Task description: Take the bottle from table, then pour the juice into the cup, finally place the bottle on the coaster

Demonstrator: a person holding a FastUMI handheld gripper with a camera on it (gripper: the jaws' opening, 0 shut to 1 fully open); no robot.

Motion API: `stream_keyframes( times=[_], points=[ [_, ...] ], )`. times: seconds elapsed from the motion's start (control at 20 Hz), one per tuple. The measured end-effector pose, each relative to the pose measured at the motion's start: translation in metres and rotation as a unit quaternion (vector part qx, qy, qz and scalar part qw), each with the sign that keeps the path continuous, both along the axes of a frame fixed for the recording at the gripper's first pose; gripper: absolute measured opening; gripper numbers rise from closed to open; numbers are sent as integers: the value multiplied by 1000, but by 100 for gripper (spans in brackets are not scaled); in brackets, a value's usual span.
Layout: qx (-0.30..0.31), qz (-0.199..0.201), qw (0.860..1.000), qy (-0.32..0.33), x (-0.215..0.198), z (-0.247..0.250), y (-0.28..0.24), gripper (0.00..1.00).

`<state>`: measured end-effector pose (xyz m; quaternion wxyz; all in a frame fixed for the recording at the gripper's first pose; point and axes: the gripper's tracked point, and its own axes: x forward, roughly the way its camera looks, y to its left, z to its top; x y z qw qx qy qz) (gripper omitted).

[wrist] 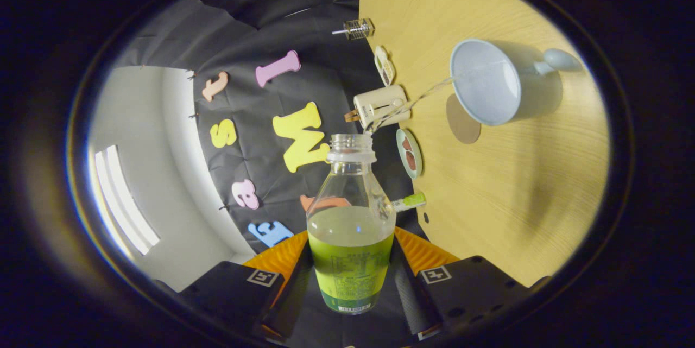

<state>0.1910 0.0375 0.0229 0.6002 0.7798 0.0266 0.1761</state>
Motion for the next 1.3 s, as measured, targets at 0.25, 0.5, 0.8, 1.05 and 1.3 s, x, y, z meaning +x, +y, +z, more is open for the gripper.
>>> stream_keyframes(
  times=[0.25, 0.5, 0.8, 1.05, 1.3],
  points=[
    [19, 4, 1000, 2, -1, 2, -5, 79],
    [47, 7, 999, -4, -3, 7, -9, 79],
    [68, 12, 998, 2, -5, 9, -10, 79],
    [92, 18, 996, 5, -6, 12, -13, 79],
    [111, 25, 993, 10, -3, 15, -13, 79]
  ],
)
